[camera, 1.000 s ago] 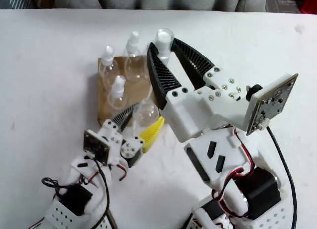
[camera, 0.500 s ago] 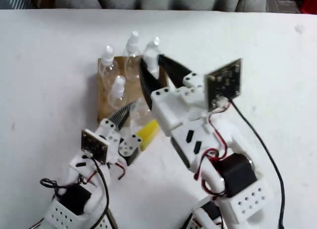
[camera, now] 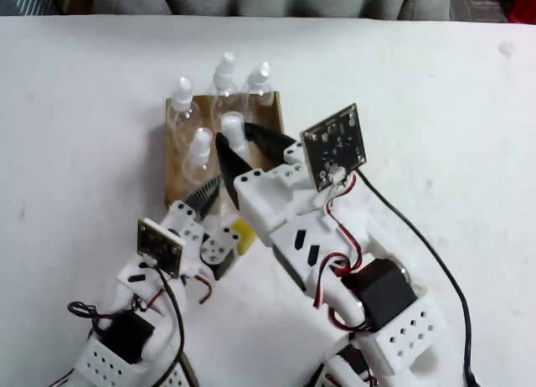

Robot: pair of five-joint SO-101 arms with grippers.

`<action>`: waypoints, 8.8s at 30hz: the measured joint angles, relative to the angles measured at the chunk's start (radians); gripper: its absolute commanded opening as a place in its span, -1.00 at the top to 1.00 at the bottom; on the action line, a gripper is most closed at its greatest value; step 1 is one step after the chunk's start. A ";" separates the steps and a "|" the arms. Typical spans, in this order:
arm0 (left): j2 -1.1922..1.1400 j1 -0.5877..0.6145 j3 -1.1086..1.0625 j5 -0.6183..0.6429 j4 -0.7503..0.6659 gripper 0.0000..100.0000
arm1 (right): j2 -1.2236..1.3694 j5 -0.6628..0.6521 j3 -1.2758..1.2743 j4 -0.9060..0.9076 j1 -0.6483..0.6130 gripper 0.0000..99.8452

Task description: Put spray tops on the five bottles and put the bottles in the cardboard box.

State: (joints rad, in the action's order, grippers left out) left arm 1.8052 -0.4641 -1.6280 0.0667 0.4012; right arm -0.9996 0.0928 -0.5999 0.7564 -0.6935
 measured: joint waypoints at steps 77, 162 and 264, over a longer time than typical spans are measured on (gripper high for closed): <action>-0.287 0.222 0.296 0.209 0.164 0.95 | -0.249 0.003 -0.741 -0.407 -0.193 0.97; -0.733 0.112 0.258 0.080 -0.420 0.95 | -0.516 -0.054 -1.037 -0.290 0.454 0.97; -1.901 0.109 0.594 -0.037 -1.005 0.30 | -0.516 -0.011 -1.086 -0.290 0.460 0.97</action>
State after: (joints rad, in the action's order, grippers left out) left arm -0.0959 -0.3552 -1.0342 0.0299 -0.6038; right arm -1.5152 0.0821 -1.6863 0.4664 -0.2332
